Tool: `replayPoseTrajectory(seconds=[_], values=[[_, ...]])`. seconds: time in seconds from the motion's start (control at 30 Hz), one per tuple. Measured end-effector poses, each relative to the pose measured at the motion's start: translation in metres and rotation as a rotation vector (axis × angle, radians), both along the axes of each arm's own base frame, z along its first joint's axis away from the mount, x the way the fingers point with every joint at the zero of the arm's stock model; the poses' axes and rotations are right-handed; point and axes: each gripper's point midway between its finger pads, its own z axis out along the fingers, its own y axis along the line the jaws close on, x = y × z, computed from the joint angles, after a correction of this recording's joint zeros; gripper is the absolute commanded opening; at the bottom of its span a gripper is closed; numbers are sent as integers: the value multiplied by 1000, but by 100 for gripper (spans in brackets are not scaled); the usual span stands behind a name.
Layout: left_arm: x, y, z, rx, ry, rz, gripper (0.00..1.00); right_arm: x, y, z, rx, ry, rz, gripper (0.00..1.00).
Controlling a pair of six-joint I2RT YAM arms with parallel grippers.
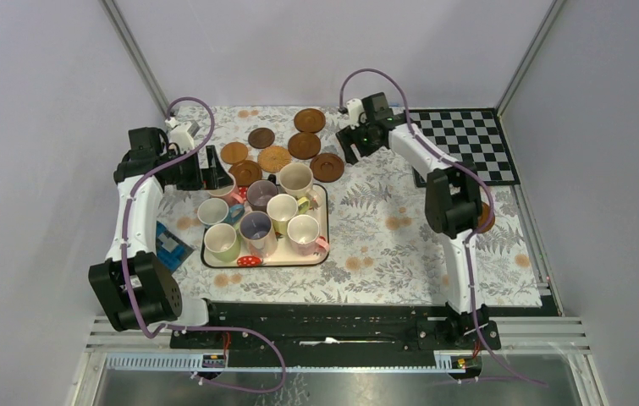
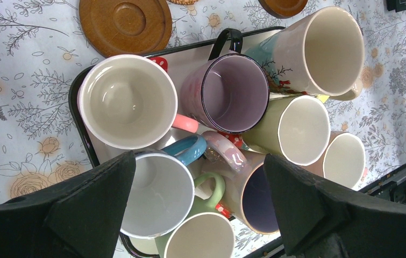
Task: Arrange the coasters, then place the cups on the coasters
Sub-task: Move the coaster to the center of the board.
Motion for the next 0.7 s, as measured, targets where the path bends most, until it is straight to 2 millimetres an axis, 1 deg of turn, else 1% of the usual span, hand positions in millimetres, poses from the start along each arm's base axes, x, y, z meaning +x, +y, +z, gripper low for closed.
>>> replayPoseTrajectory(seconds=[0.13,0.2,0.3,0.47,0.6,0.7], values=[[1,0,0,3,-1,-1,99,19,30,-3,10,-39,0,81],[2,1,1,5,-2,-1,99,27,41,-7,10,-53,1,80],[7,3,5,11,-11,1,99,28,51,-21,2,-37,7,80],[12,4,12,20,-33,3,99,19,52,-43,-21,16,11,80],[12,4,13,21,-34,3,99,17,51,-55,-34,37,7,78],[13,5,12,23,-33,5,99,17,51,-61,-37,44,4,75]])
